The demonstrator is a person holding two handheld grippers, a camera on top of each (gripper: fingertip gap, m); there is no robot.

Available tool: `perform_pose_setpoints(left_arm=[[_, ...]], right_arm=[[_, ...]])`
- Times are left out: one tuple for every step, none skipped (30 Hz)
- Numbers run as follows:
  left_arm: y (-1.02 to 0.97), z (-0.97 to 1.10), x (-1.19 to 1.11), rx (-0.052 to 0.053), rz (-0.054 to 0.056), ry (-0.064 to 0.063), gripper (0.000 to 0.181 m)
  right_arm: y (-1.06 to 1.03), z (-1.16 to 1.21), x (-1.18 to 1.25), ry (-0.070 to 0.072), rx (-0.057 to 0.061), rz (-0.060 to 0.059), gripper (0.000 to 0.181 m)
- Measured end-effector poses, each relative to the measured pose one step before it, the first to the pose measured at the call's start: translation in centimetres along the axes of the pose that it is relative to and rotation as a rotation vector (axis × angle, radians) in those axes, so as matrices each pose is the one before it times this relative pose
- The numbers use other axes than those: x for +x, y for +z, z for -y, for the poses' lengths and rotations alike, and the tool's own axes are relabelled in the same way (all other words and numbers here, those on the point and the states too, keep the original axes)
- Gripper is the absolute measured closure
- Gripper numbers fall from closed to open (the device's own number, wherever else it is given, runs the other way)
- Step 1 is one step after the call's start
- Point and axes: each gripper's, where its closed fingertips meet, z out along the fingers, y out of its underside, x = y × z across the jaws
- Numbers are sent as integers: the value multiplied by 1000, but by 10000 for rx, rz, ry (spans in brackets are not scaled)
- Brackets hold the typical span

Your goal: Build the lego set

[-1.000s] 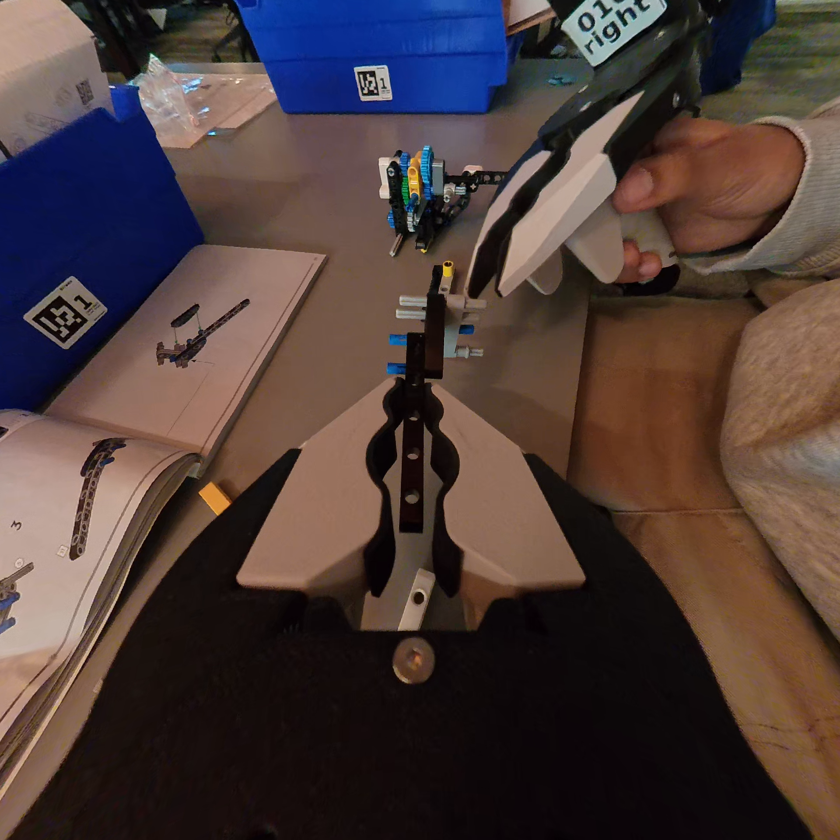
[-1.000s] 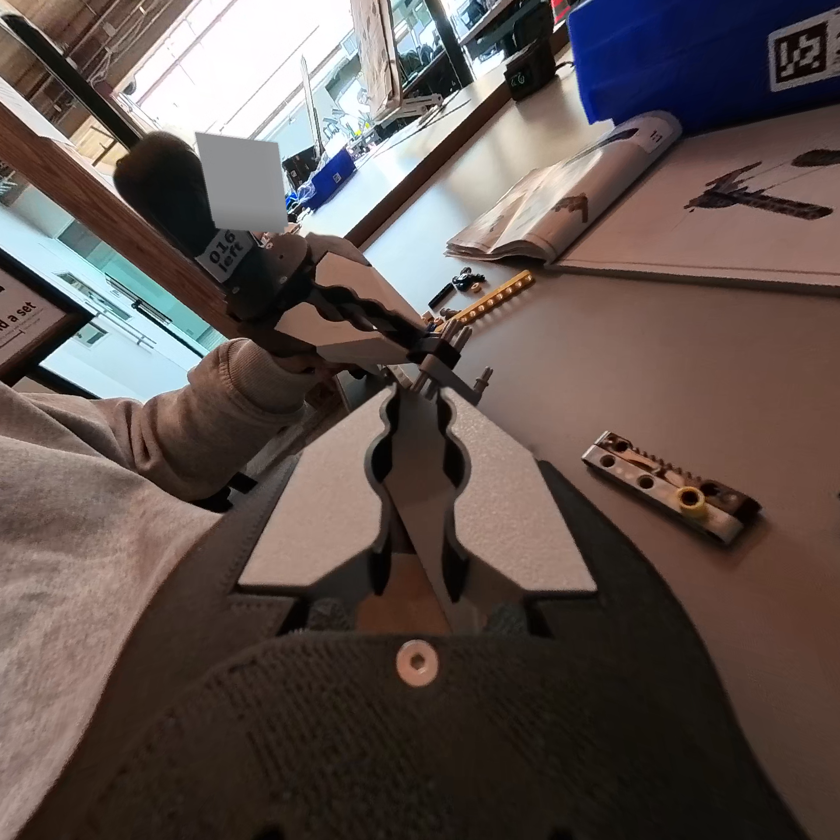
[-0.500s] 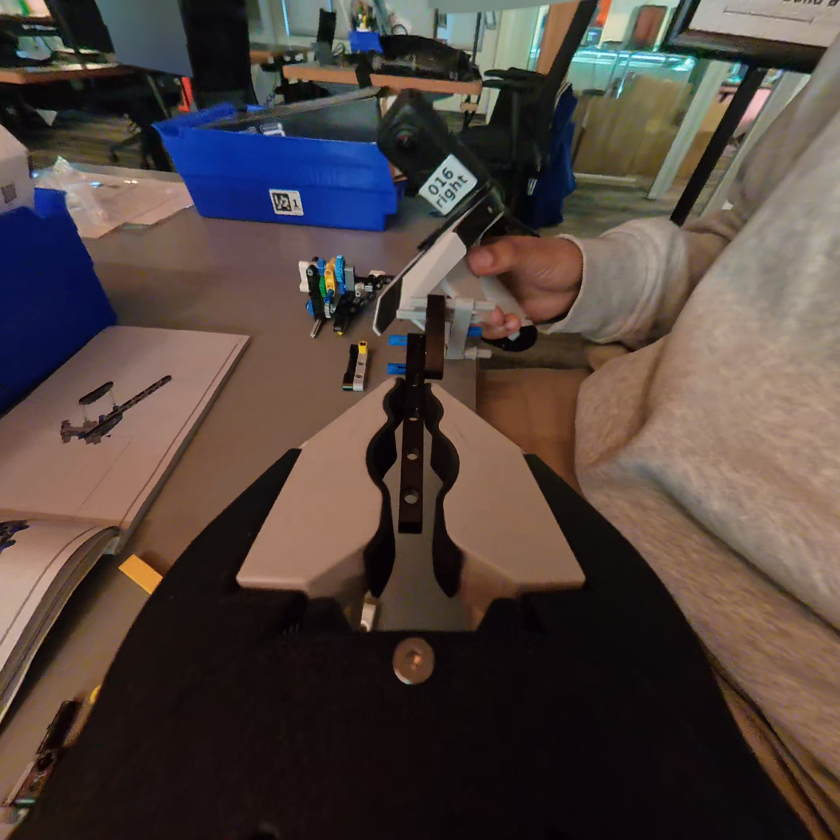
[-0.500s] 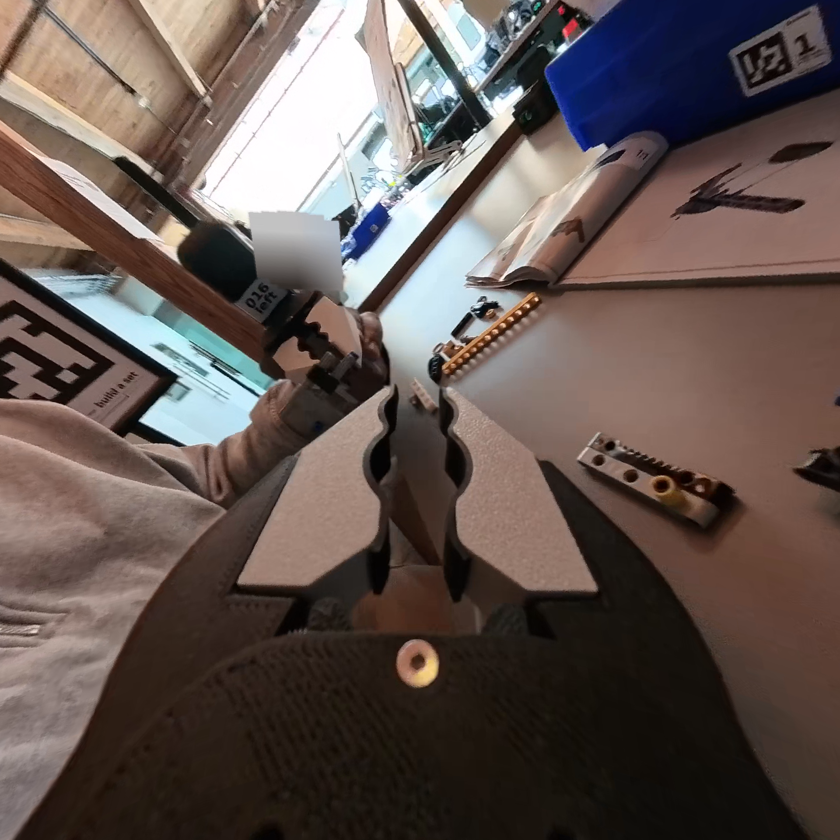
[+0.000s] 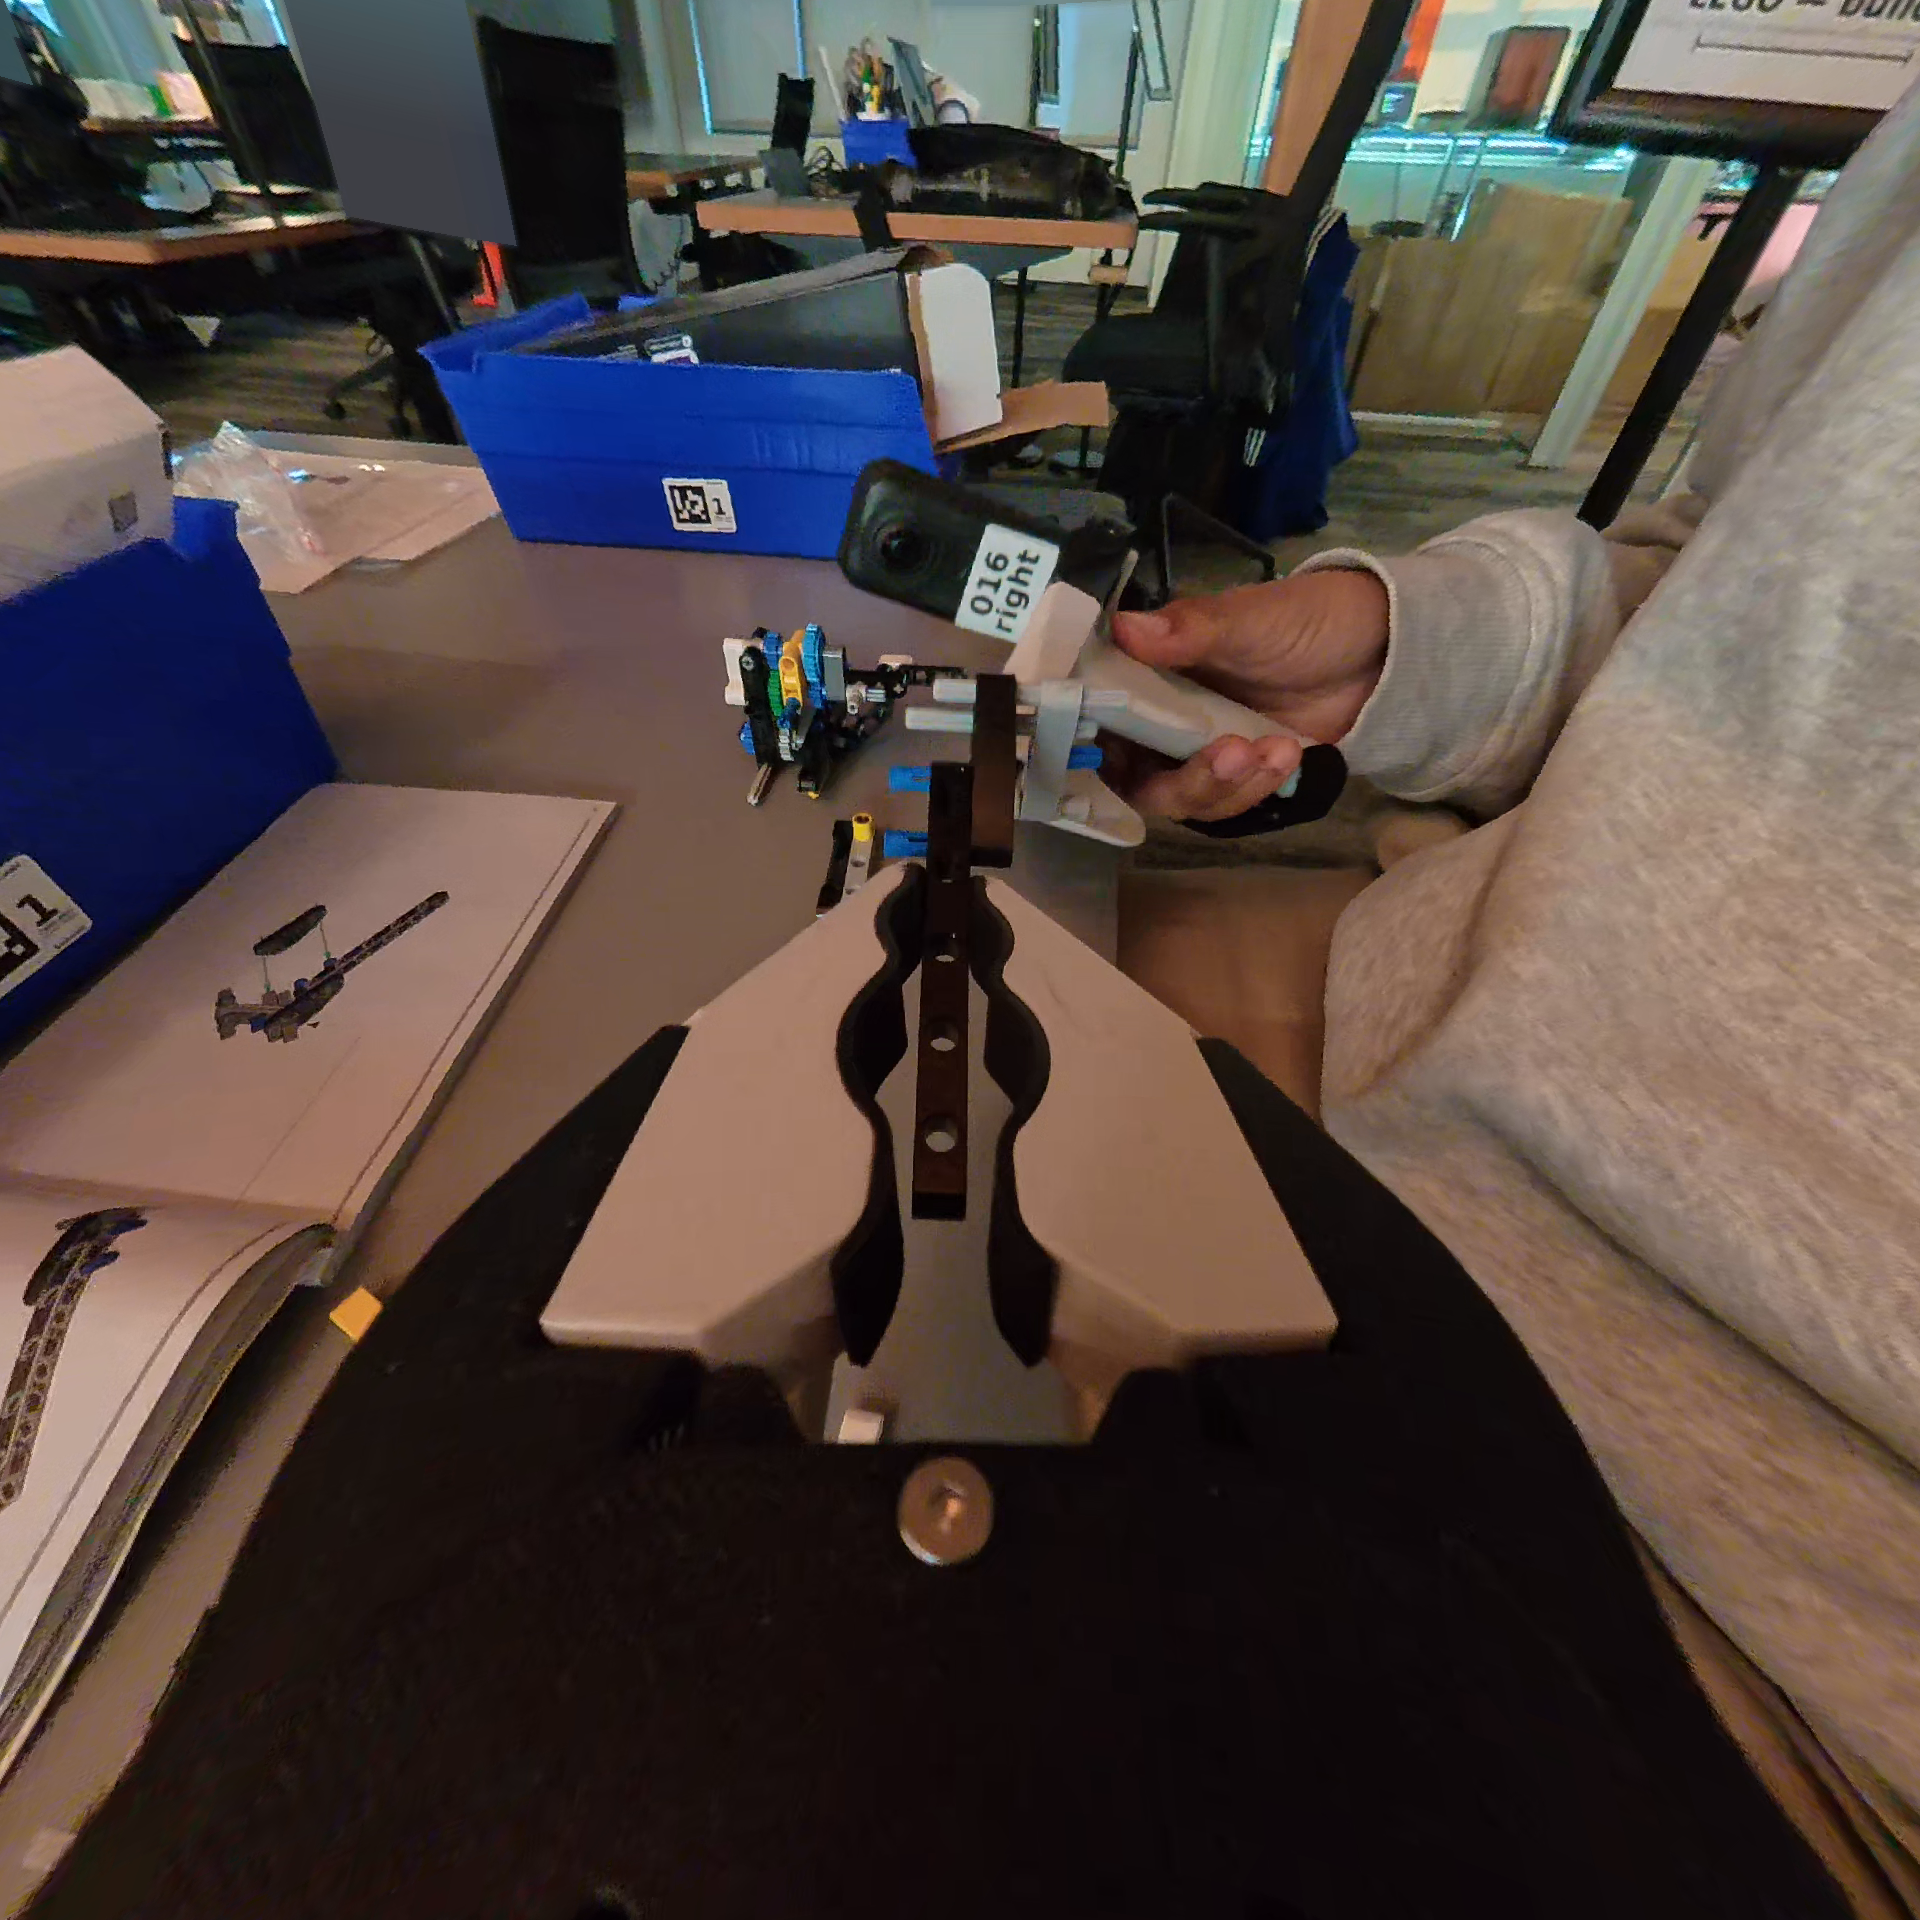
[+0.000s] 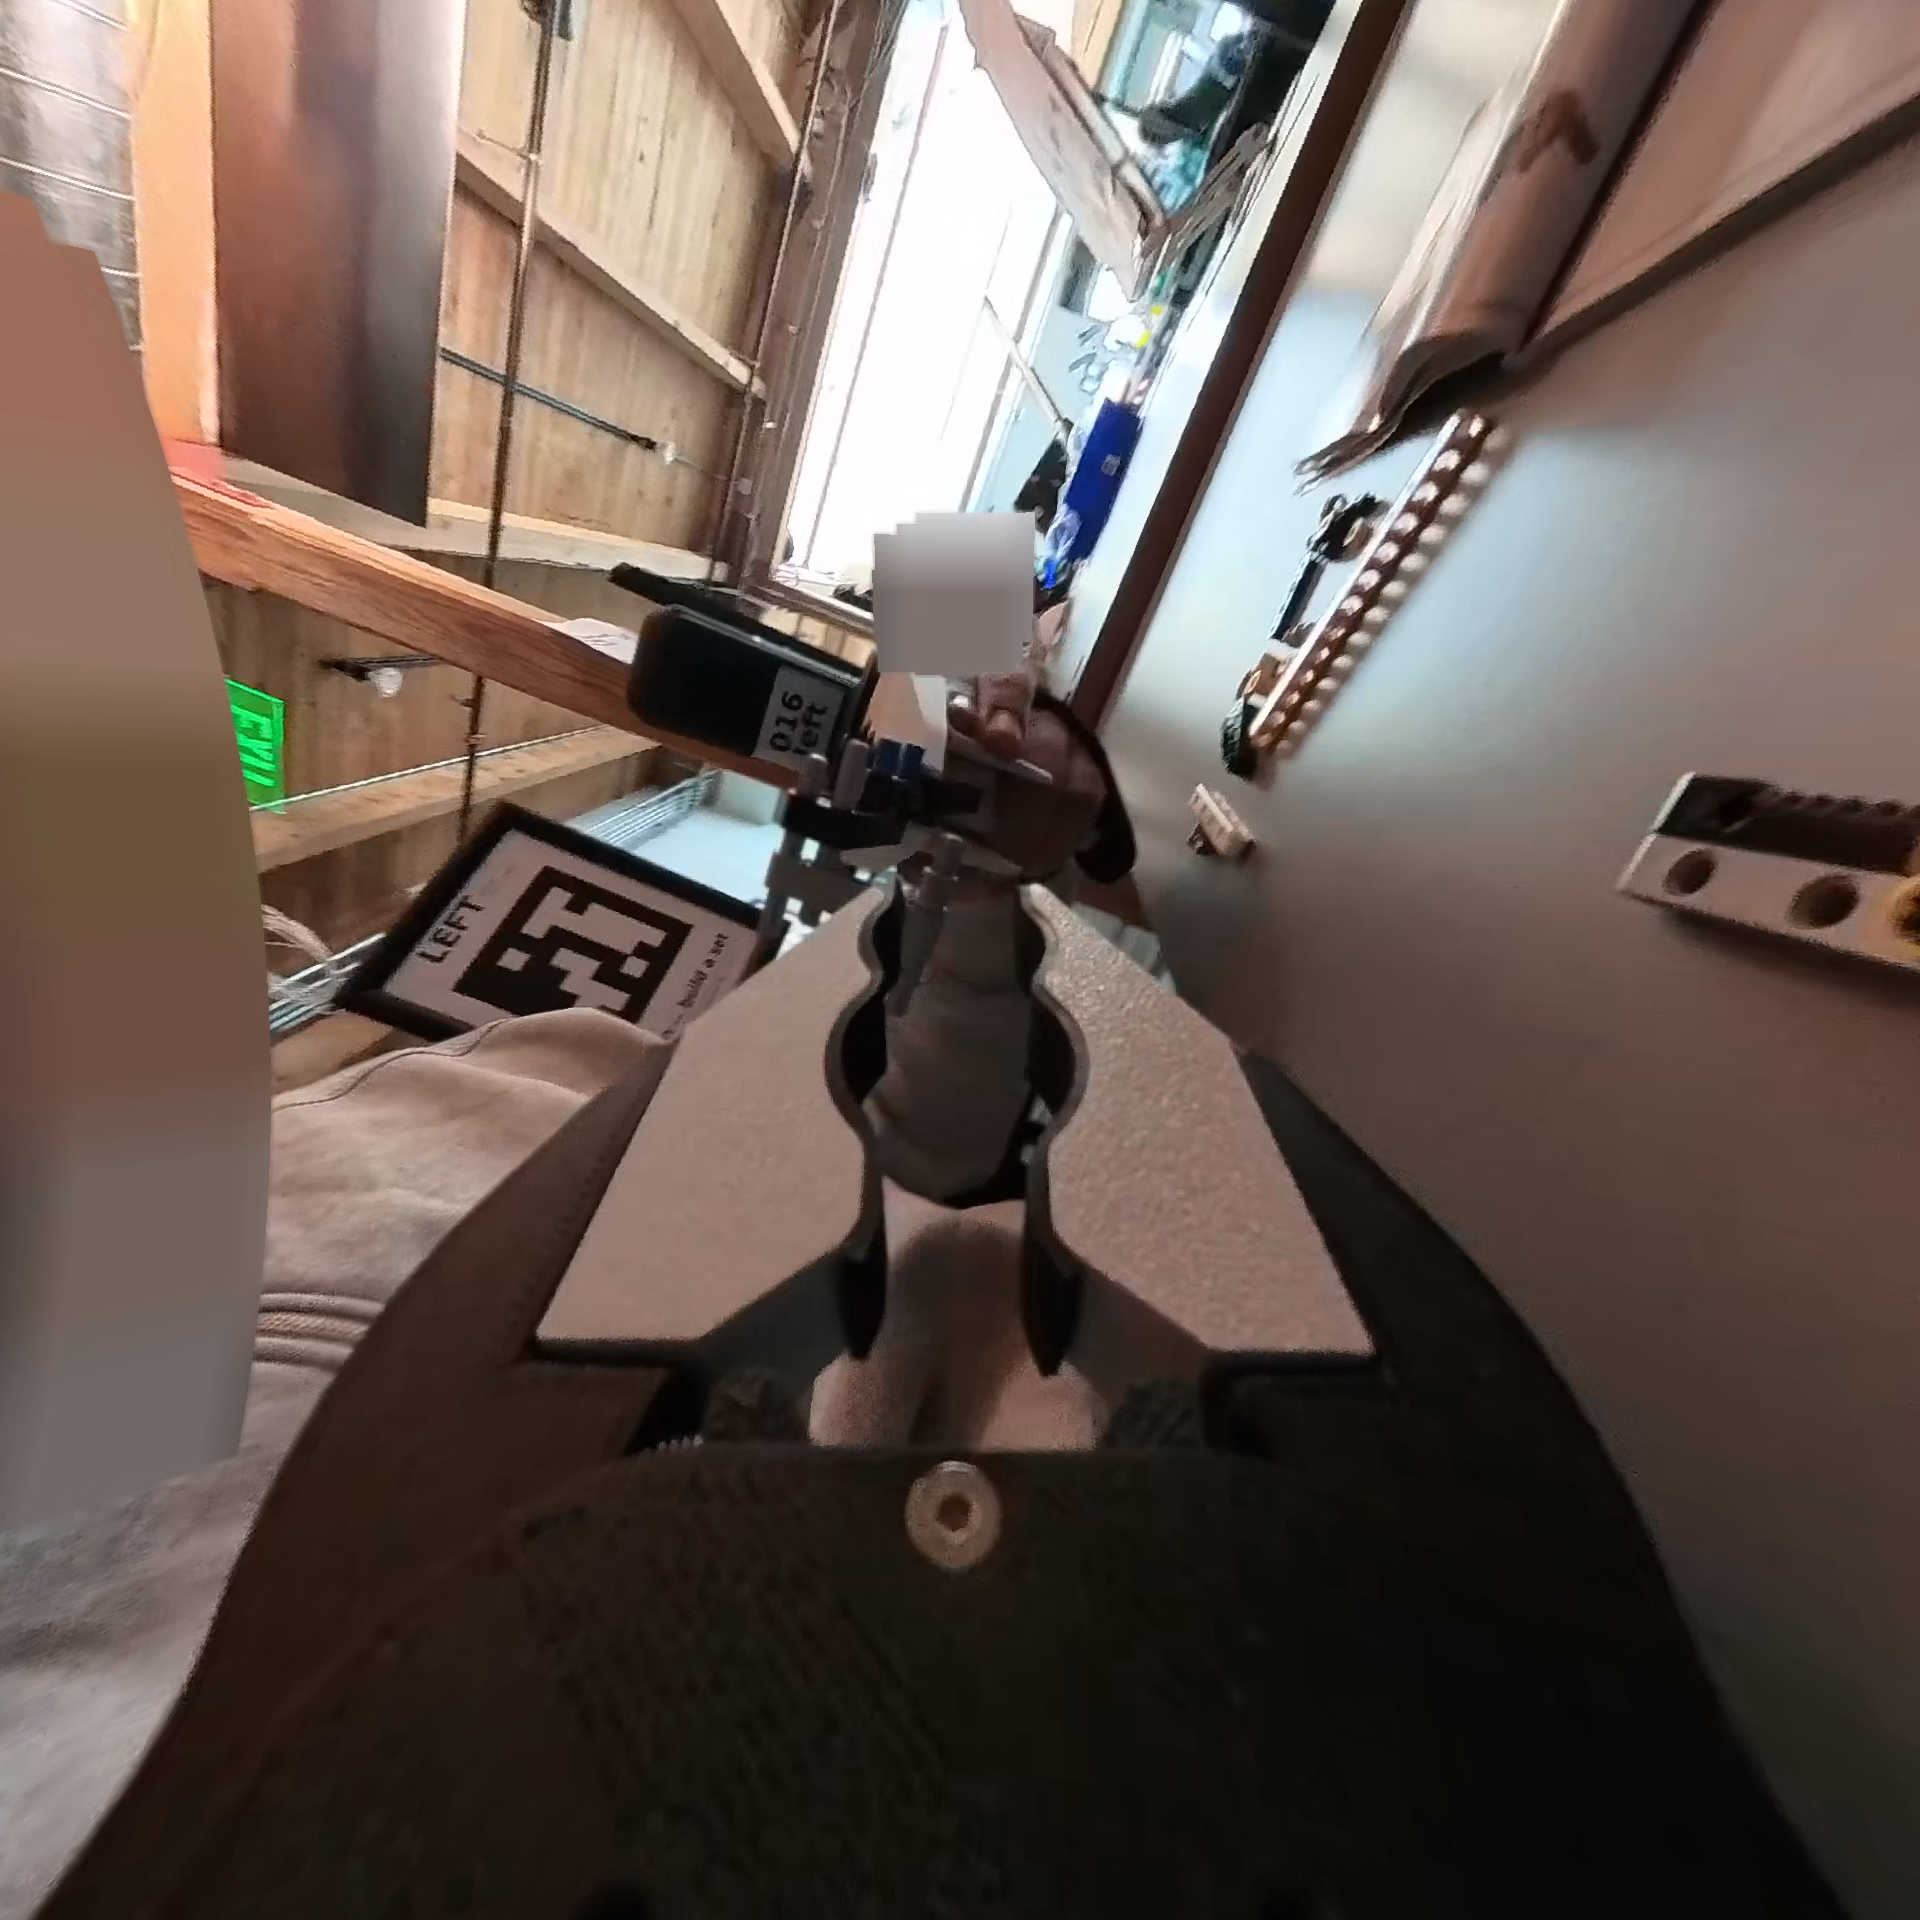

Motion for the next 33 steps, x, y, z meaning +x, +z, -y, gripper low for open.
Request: perform_pose_setpoints(left_arm=[[52, -19, 42, -24, -12, 19, 176], [70, -60, 35, -36, -9, 23, 176], [89, -80, 52, -32, -27, 4, 176], [70, -79, 48, -20, -34, -20, 176], [21, -10, -7, 29, -11, -27, 176], [5, 5, 23, 27, -30, -30, 176], [28, -8, 45, -4, -30, -21, 176], [23, -9, -8, -11, 22, 38, 176], [-10, 5, 10, -10, 16, 39, 176], [-12, 35, 19, 6, -3, 9, 176], [-16, 45, 12, 15, -4, 7, 176], [-23, 34, 16, 15, -8, 10, 176], [-34, 15, 15, 10, -17, 0, 176], [-31, 9, 18, 12, -17, -4, 176], [-30, 5, 13, 2, -10, 2, 176], [-30, -13, 32, -13, -13, 9, 176], [-34, 11, -3, -1, 5, 10, 176], [-39, 32, 11, 9, 3, 9, 176], [-22, 36, 32, 17, -16, 2, 176], [-16, 32, 58, 12, -36, -9, 176], [6, -5, 4, -5, -2, -2, 176], [2, -14, -2, -12, 8, 15, 176], [1, -17, 7, -13, 0, 5, 176], [-8, 15, 8, 5, -4, -3, 176], [-2, 13, 25, 11, -15, -5, 176], [-1, 12, 9, 2, -5, -3, 176], [7, -3, 23, -4, -15, -4, 176], [11, 4, 24, 1, -16, -4, 176], [2, -9, 19, 0, -12, -4, 176], [17, 0, 18, -3, -11, -5, 176], [3, 5, 36, 4, -23, -5, 176], [12, 6, 36, 3, -22, -8, 176], [11, 6, 16, 2, -10, -4, 176]], right_arm=[[149, -209, -190, 221, -110, 220, 162], [145, -178, -256, 199, -96, 260, 162], [142, -147, -210, 194, -83, 226, 162], [81, -115, -144, 169, -57, 189, 163], [-19, 20, -99, 122, 40, 162, 165], [-61, 91, 64, 83, 63, 38, 167], [-40, 64, 96, 7, 39, -7, 168], [-9, -5, 43, -5, -5, -6, 168], [0, -3, 27, 11, -17, -4, 168], [3, -11, 0, -2, -12, 4, 168], [13, -7, -5, 6, -14, 8, 168], [20, -12, 5, 23, -4, 11, 168], [20, -10, 11, 27, -1, 12, 168], [23, -13, 3, 15, 0, 8, 168], [33, -20, 1, 9, -6, 0, 168], [26, -33, 22, 3, -14, -5, 169], [23, -20, 32, -3, -8, -18, 169], [22, 1, 56, 5, 15, -29, 169], [22, 19, 23, 5, 24, -13, 170], [18, 15, 10, 13, 23, -1, 170], [9, 19, 5, 13, 24, 2, 170], [8, 21, 18, 10, 18, -5, 170], [1, 8, 20, 8, 9, -5, 170], [-2, 1, 3, 14, 4, 5, 170], [8, 4, -8, 15, 1, 15, 170], [-3, 3, -6, 18, 7, 16, 170], [0, 1, -7, 14, 10, 10, 170], [-11, 6, 17, 4, 5, -2, 170], [-11, 2, 4, 6, 1, -1, 170], [-15, 17, -7, 10, 9, 4, 171], [-19, 10, 1, 13, 14, 9, 171], [-16, 17, 18, 4, 11, -4, 172], [-7, -12, 44, 0, 1, -20, 174]])
